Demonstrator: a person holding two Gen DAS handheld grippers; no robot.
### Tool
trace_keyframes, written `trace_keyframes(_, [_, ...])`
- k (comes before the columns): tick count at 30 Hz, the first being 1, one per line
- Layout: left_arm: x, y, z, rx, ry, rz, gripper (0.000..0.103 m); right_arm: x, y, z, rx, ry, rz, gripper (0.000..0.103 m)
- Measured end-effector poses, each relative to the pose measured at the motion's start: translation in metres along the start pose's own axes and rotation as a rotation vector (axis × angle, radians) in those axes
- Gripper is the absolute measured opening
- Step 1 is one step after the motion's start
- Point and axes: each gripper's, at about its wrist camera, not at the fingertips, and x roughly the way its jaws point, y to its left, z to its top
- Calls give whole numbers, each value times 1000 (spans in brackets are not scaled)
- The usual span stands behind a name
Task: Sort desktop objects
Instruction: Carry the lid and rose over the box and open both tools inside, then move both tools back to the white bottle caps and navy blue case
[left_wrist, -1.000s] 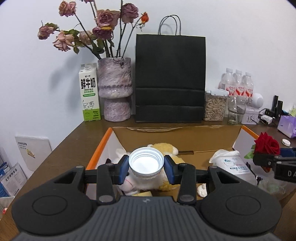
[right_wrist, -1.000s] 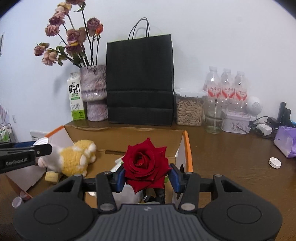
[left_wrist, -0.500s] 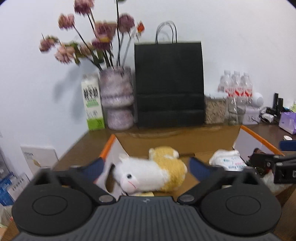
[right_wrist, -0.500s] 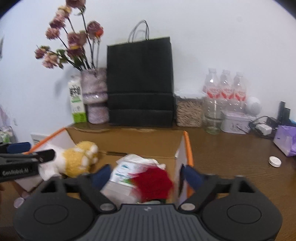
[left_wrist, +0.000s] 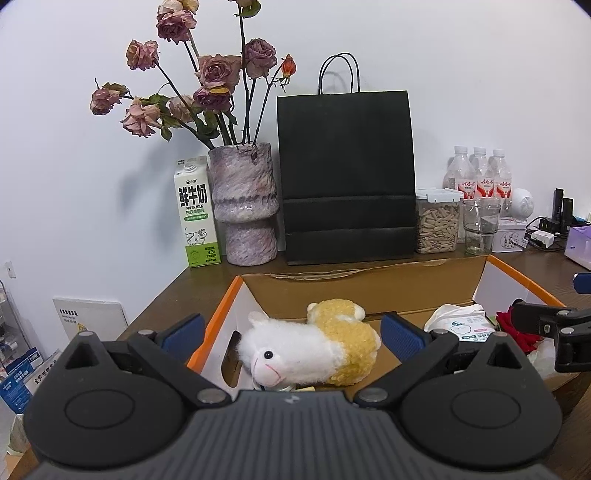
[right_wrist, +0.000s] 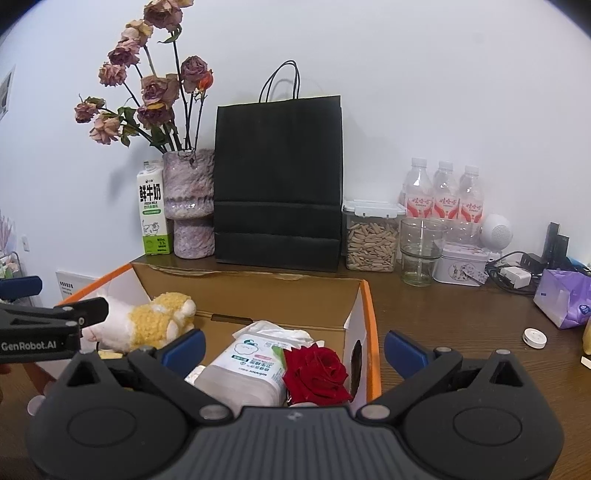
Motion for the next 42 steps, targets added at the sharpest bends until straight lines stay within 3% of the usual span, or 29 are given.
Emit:
trace_keyframes(15, [-13,2,5,-12,-44,11,103,-4,5,2,-30,-22,-16,103])
trace_keyframes(23, [-28,22,11,-81,-40,15,103,-24,11,9,-27,-43,4,103])
trace_keyframes(32, [-52,46,4,-68,-25,31,103,-49,20,6,-57,11,37,103])
trace_keyframes(42, [-64,78,-33,-25,79,20,103,-67,57,-11,-111,126,103,103])
